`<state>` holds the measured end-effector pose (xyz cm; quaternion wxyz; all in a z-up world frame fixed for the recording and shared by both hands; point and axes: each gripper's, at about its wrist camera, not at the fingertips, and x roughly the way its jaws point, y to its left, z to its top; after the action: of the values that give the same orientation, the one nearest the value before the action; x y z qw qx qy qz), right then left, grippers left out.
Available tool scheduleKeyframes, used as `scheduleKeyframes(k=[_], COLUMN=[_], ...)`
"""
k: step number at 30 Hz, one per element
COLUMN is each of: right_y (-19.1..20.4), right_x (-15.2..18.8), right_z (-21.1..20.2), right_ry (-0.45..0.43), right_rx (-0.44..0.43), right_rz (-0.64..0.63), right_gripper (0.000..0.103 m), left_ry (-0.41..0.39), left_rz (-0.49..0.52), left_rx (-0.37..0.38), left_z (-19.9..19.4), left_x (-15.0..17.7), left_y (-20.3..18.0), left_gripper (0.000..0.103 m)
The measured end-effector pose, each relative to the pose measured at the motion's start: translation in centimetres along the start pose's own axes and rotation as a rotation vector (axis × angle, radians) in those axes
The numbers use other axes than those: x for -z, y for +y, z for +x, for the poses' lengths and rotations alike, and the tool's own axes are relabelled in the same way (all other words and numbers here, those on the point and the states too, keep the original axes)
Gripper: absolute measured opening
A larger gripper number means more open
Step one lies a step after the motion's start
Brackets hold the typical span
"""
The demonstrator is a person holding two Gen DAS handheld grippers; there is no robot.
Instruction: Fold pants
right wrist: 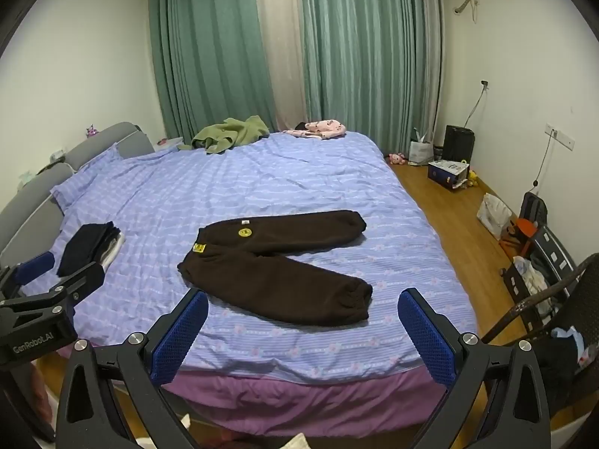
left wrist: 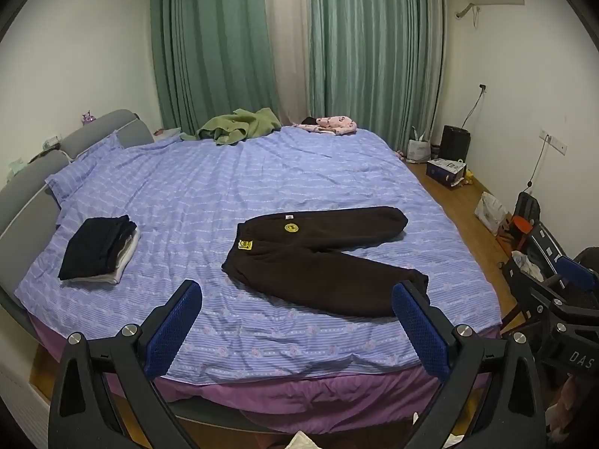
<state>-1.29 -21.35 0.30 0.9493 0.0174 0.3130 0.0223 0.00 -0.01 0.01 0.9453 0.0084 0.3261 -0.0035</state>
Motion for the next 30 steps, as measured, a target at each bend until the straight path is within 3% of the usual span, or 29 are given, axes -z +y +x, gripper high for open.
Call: scheduleKeyframes(k=[30], right_y=[-0.18], right_x=[-0.19], right_z=[0.24], right_ry=[-0.001], right_rx=[0.001], right_rz=[0.002], right_gripper=[0.103], left_ry=[0.005], left_rz=[0.007], left_rx=[0.005], left_z=[0.52], left_x=[-0.52], left_y=[-0.18], left_gripper=[0.103])
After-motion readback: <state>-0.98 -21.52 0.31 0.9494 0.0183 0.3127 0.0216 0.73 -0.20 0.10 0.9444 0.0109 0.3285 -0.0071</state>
